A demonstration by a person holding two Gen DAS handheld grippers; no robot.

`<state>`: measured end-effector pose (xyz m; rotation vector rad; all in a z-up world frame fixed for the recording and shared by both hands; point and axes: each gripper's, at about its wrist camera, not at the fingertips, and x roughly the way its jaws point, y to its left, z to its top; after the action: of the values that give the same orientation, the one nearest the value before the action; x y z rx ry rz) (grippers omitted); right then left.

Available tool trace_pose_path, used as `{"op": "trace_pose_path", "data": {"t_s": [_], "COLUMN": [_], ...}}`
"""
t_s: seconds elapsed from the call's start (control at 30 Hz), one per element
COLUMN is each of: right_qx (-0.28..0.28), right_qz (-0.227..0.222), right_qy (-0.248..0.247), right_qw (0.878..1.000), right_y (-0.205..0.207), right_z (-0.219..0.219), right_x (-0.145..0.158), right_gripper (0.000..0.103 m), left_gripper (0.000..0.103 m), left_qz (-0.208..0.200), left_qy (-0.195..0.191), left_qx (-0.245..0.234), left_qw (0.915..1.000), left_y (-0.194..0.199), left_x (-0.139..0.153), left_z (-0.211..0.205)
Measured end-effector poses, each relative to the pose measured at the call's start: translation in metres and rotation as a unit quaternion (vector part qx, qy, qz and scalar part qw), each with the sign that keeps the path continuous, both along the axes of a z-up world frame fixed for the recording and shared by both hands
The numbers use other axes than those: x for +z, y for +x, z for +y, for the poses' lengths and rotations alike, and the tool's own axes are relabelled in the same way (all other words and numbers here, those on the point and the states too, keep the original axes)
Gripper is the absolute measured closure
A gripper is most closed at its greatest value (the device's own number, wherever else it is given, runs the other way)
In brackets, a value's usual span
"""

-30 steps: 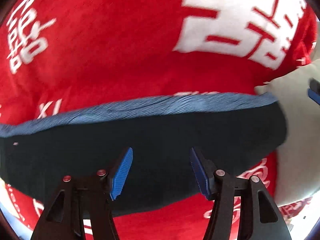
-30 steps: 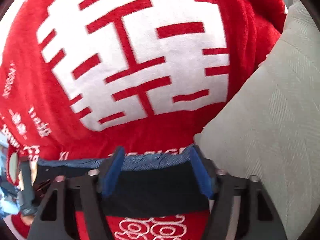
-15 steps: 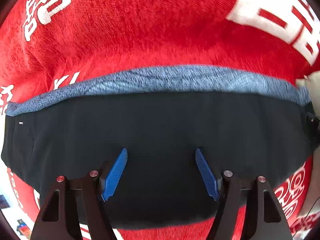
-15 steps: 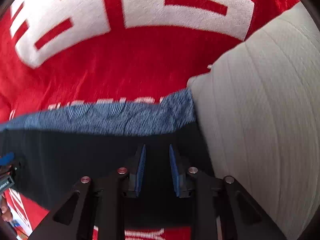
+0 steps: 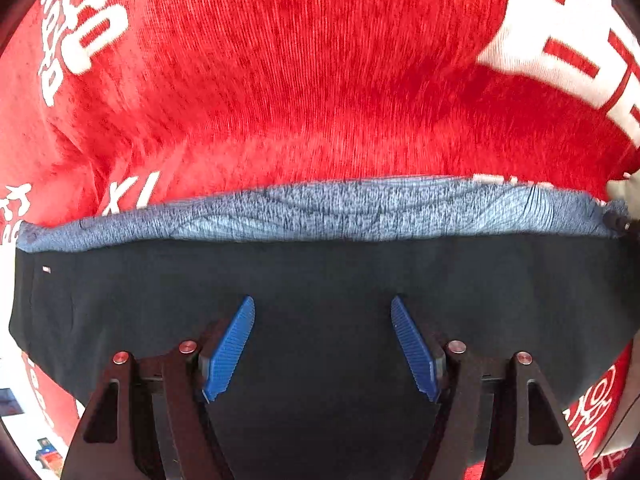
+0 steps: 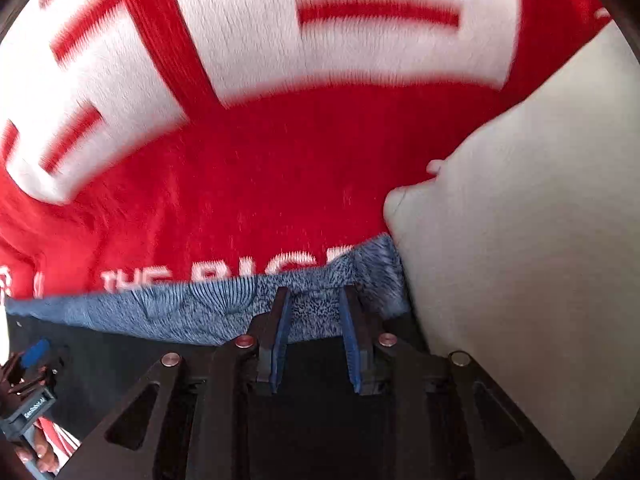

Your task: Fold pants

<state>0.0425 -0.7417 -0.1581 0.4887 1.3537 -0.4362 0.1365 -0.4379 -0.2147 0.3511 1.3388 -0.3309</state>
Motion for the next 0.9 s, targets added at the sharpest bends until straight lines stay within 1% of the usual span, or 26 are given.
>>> {"op": "trace_pose_path", "data": {"t_s": [0.03,0.07,0.1,0.13,0.23,0.3,0.37,0.5,0.6,0.67,0.73,0.77,0.87,0.9], "right_qx": [0.013,0.026,0.031,0.031,0.022,0.014,0.002,-0.014,-0.019,-0.03,-0.037,-0.04,-0.051,-0.056], "right_qz": [-0.001,0.004,0.003,0.0,-0.025,-0.035,-0.037,-0.026,-0.022,-0.024,-0.029,-0.033,-0.053,-0.06], "right_qy": [-0.016,-0.02,-0.021,-0.017,0.01,0.019,0.037,0.072,0.089,0.101,0.11,0.115,0.133,0.146], "right_qw": [1.0,0.999,0.999,0.999,0.999,0.999,0.999,0.997,0.996,0.994,0.993,0.992,0.988,0.986], "right_y": [0.001,0.001,-0.003,-0.008,-0.032,-0.05,-0.066,-0.091,-0.111,-0.116,-0.116,-0.107,-0.112,-0.11], "right_z": [0.005,0.01,0.013,0.017,0.03,0.038,0.051,0.075,0.1,0.123,0.138,0.152,0.183,0.198], "right_x": [0.004,0.008,0.014,0.019,0.039,0.051,0.059,0.064,0.063,0.063,0.062,0.055,0.057,0.056], "right_gripper": [0.074,0.071,0.064,0.055,0.044,0.04,0.04,0.04,0.039,0.039,0.039,0.039,0.039,0.039], "left_gripper": [0.027,0.027,0.027,0.027,0.027,0.027,0.027,0.027,0.027,0.027,0.027,0.027,0.027,0.027], "left_qz": [-0.003,0.001,0.004,0.006,0.009,0.015,0.018,0.022,0.019,0.015,0.014,0.013,0.012,0.013], "left_qy": [0.002,0.003,0.004,0.006,0.005,0.003,0.002,0.002,-0.001,-0.004,-0.011,-0.014,-0.019,-0.019], "left_qx": [-0.004,-0.009,-0.01,-0.008,0.004,0.022,0.034,0.051,0.048,0.045,0.044,0.043,0.038,0.037], "left_qw": [1.0,1.0,0.9999,0.9999,0.9999,0.9997,0.9993,0.9984,0.9987,0.9989,0.9989,0.9989,0.999,0.999], "left_y": [-0.001,-0.004,-0.007,-0.01,-0.023,-0.029,-0.036,-0.047,-0.051,-0.055,-0.049,-0.049,-0.041,-0.039], "left_x": [0.001,0.002,0.004,0.007,0.017,0.024,0.03,0.038,0.043,0.048,0.051,0.053,0.054,0.054], "left_z": [0.001,0.003,0.008,0.014,0.034,0.053,0.068,0.1,0.117,0.125,0.137,0.142,0.166,0.172]}}
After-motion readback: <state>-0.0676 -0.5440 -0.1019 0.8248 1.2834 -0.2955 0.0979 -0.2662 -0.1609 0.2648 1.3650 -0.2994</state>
